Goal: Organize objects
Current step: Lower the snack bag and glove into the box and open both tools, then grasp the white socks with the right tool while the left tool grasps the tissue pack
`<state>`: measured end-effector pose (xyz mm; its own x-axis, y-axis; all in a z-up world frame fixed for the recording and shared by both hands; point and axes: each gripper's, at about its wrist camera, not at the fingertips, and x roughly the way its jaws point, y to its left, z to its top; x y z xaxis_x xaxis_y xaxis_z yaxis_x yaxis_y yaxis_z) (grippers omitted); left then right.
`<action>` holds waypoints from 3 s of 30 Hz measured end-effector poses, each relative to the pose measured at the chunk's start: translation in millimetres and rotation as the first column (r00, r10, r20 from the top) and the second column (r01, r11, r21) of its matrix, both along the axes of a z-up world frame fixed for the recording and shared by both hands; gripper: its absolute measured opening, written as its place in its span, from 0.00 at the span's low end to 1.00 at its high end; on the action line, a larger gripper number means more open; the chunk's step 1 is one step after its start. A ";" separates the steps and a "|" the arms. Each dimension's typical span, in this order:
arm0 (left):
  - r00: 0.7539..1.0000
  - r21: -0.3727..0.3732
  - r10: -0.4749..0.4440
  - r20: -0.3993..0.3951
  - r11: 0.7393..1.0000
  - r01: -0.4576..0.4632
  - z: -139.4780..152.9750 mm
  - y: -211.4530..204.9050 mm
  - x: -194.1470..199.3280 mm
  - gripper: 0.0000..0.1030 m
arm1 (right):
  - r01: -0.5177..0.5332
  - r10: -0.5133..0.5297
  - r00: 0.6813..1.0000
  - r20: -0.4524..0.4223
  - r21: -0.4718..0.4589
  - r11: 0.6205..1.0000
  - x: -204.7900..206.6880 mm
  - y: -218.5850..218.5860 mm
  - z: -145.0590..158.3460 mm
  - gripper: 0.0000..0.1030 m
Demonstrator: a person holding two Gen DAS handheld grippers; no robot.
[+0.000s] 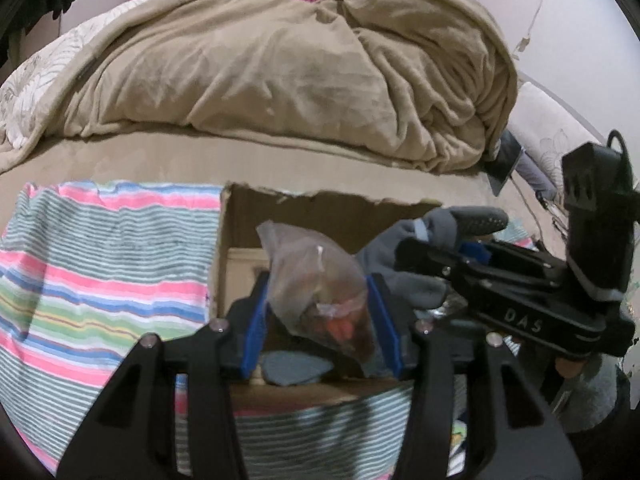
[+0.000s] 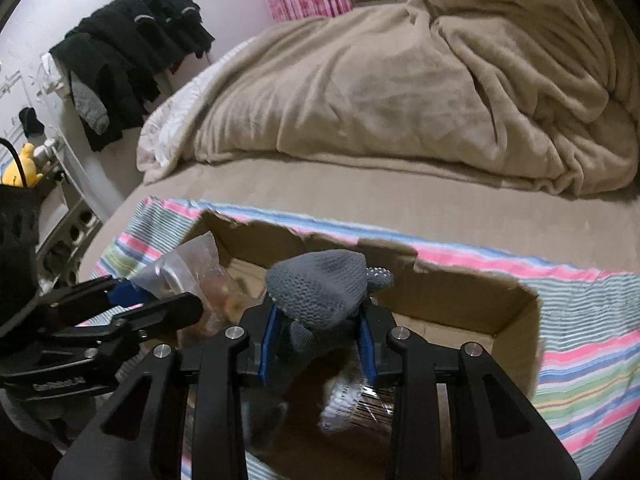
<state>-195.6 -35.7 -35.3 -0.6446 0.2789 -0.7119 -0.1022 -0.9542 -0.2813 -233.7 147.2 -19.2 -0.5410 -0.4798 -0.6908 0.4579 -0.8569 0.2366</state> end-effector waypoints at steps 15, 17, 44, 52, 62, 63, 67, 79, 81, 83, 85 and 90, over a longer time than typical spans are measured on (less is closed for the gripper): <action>0.998 -0.043 0.059 -0.027 0.997 -0.060 21.3 -3.3 13.0 0.76 | 0.048 -0.048 0.999 -0.025 0.034 0.998 4.6 11.6 8.4 0.64; 0.998 -0.044 0.062 -0.032 0.997 -0.063 26.3 -3.4 17.5 0.76 | 0.053 -0.052 0.998 -0.038 0.031 0.998 8.6 14.4 15.3 0.64; 0.999 -0.071 0.002 -0.034 0.997 -0.004 41.7 33.7 106.7 0.76 | 0.073 -0.070 0.996 -0.054 0.060 0.996 114.2 68.0 37.6 0.71; 1.000 -0.055 0.005 0.002 0.998 -0.005 27.7 38.2 120.5 0.76 | 0.051 -0.049 0.999 -0.023 0.081 0.995 137.8 71.1 21.8 0.71; 0.998 -0.035 0.010 0.064 0.999 -0.008 2.6 39.1 135.0 0.76 | -0.013 0.006 0.999 0.047 0.143 0.990 160.0 60.3 -9.3 0.71; 0.998 -0.034 0.010 0.069 0.999 -0.008 -0.2 38.9 136.6 0.76 | -0.014 0.006 0.999 0.053 0.147 0.989 161.1 59.9 -12.0 0.70; 0.996 -0.031 0.008 0.090 1.000 -0.005 -11.3 37.6 142.6 0.76 | -0.017 0.006 0.998 0.069 0.158 0.987 165.7 58.2 -21.2 0.70; 0.987 -0.048 -0.011 0.162 0.999 0.019 -41.6 52.4 142.7 0.76 | -0.060 0.043 0.995 0.091 0.197 0.979 170.2 50.8 -49.4 0.58; 0.985 -0.057 -0.019 0.172 0.998 0.029 -45.9 57.7 141.8 0.76 | -0.073 0.058 0.995 0.085 0.195 0.978 172.2 51.6 -49.2 0.49; 0.984 -0.067 -0.029 0.177 0.997 0.041 -49.2 63.4 141.1 0.76 | -0.084 0.070 0.994 0.079 0.191 0.978 174.4 51.8 -48.2 0.43; 0.981 -0.063 -0.046 0.186 0.996 0.059 -52.2 69.6 139.4 0.76 | -0.095 0.083 0.994 0.073 0.186 0.978 177.4 53.5 -46.8 0.40; 0.976 -0.077 -0.091 0.197 0.991 0.108 -56.7 89.9 135.5 0.76 | -0.102 0.092 0.993 0.071 0.165 0.981 179.5 62.6 -39.0 0.33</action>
<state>-60.1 54.3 -91.9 -0.4650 0.2665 -0.8443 -0.1497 -0.9636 -0.2217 -54.3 209.8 -58.1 -0.4508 -0.4025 -0.7967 0.5297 -0.8390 0.1241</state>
